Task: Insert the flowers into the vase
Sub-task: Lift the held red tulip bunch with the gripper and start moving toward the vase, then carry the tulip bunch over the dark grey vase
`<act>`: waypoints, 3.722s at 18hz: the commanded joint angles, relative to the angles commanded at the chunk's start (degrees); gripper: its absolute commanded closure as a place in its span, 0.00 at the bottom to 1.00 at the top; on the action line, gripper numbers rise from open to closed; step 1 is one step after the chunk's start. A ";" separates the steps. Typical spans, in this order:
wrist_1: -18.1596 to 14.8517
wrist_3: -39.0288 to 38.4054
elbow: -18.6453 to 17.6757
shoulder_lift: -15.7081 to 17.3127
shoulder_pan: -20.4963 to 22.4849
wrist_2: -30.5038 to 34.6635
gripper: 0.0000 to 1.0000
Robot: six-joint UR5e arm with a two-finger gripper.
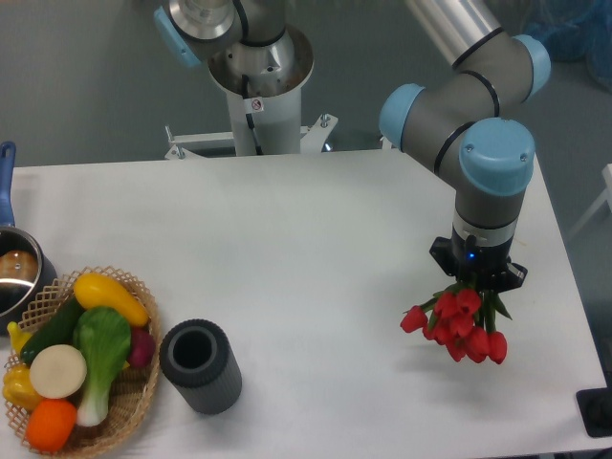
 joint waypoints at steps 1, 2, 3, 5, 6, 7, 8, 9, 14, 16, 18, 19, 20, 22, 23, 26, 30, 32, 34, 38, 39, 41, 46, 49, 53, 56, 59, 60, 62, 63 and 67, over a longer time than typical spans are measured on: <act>-0.09 0.00 0.00 0.00 0.00 0.09 0.98; -0.09 0.00 0.00 0.00 0.00 0.09 0.98; -0.09 0.09 0.09 0.09 0.00 0.09 0.98; -1.57 0.00 0.96 0.09 0.17 0.09 0.97; -3.41 0.00 2.18 0.00 0.18 0.09 0.97; -4.99 0.00 3.33 -0.09 0.18 0.09 0.98; -5.79 0.00 4.21 0.00 0.26 0.09 0.98; -6.50 0.00 4.91 0.09 0.35 0.09 0.98; -7.91 0.09 5.97 0.87 1.14 -0.61 1.00; -7.91 0.09 6.15 1.14 1.32 -2.45 1.00; -7.30 -0.26 6.24 1.40 1.49 -6.57 1.00; -7.29 -0.52 6.68 1.49 1.41 -8.16 1.00; -7.21 -0.61 7.03 1.58 1.32 -9.39 1.00; -7.21 -0.70 7.21 2.63 1.32 -12.64 1.00; -7.21 -0.88 7.21 3.16 1.41 -14.65 1.00; -5.29 -4.47 7.12 3.60 1.23 -20.81 1.00; -1.59 -11.58 7.12 3.69 0.35 -28.10 1.00; -0.79 -14.23 7.12 3.69 0.26 -33.37 1.00; -0.09 -16.07 7.12 3.69 -0.35 -37.59 1.00; 0.52 -20.21 7.12 3.60 -1.84 -44.98 1.00; 0.96 -20.48 6.86 3.60 -2.02 -46.56 1.00; 1.14 -21.09 6.59 3.78 -2.37 -50.08 1.00; 1.23 -21.88 6.24 5.18 -4.13 -54.38 1.00; 4.38 -22.50 5.45 5.62 -4.57 -59.66 0.97; 8.35 -23.11 3.69 5.89 -5.36 -65.02 0.93; 9.66 -23.20 3.69 6.24 -6.06 -67.48 0.93; 9.84 -23.20 3.69 6.24 -6.42 -71.79 0.92; 9.84 -23.38 3.69 6.24 -6.42 -73.28 0.92; 9.93 -23.38 3.69 6.15 -6.42 -75.75 0.93; 9.93 -23.38 3.87 6.07 -6.42 -77.15 0.93; 11.07 -23.20 4.57 5.54 -7.55 -78.31 0.92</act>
